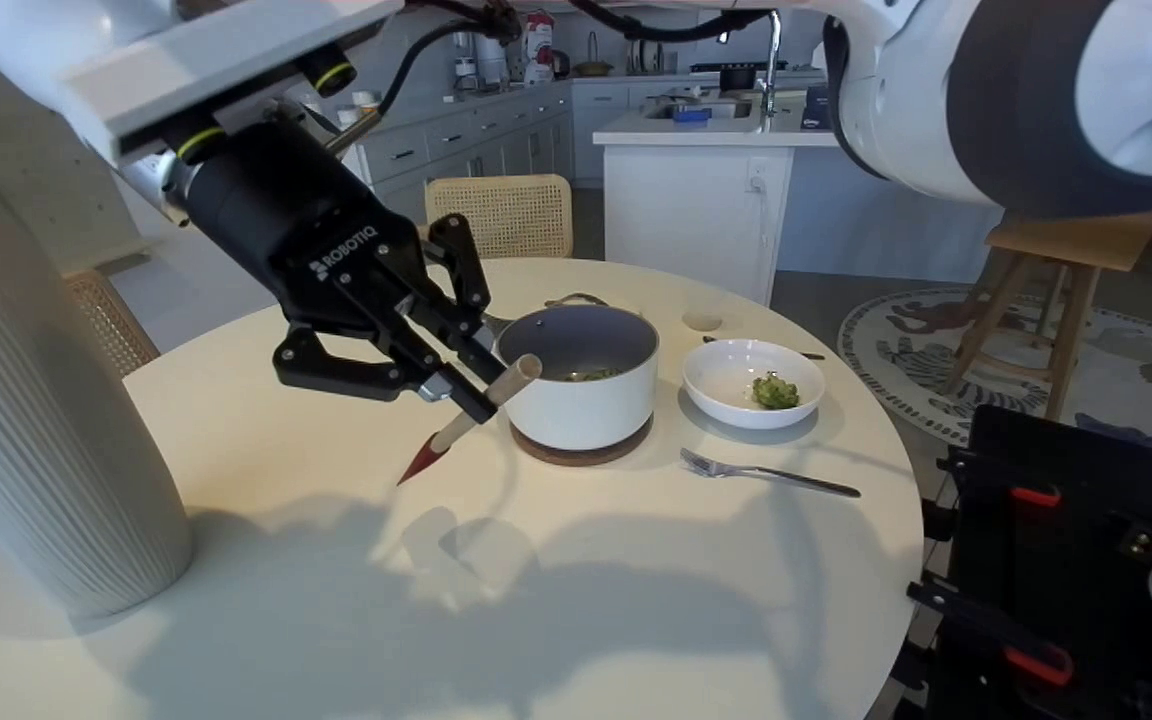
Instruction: Use the spatula to mix the contents of the pot then put it back on the table
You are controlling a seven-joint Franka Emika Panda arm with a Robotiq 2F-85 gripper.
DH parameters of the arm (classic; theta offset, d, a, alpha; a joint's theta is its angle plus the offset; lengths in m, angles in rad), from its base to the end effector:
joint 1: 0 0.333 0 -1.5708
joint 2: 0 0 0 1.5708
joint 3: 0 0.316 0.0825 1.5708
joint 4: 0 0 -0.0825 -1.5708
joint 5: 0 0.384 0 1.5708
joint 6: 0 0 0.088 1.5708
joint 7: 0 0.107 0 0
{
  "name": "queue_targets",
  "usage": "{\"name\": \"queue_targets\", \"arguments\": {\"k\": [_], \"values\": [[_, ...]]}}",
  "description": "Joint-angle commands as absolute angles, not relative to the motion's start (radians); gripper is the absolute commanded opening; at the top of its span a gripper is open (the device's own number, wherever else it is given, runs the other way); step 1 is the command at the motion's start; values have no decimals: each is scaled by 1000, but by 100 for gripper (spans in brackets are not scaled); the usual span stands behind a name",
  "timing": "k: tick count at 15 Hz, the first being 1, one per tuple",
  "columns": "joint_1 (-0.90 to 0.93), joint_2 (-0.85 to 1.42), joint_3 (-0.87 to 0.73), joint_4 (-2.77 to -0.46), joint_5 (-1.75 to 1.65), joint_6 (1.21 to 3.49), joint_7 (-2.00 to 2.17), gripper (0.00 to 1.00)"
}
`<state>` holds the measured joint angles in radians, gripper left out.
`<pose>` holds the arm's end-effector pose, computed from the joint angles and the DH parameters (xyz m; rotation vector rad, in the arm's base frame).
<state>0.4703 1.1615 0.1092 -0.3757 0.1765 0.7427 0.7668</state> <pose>0.5887 0.3586 0.3467 2.6585 -0.1734 -1.1105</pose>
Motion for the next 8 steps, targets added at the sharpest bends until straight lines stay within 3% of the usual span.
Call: {"name": "queue_targets", "arguments": {"k": [1, 8], "values": [[470, 1193, 110, -344, 183, 787, 791, 4], [467, 1240, 97, -341, 164, 893, 812, 4]]}}
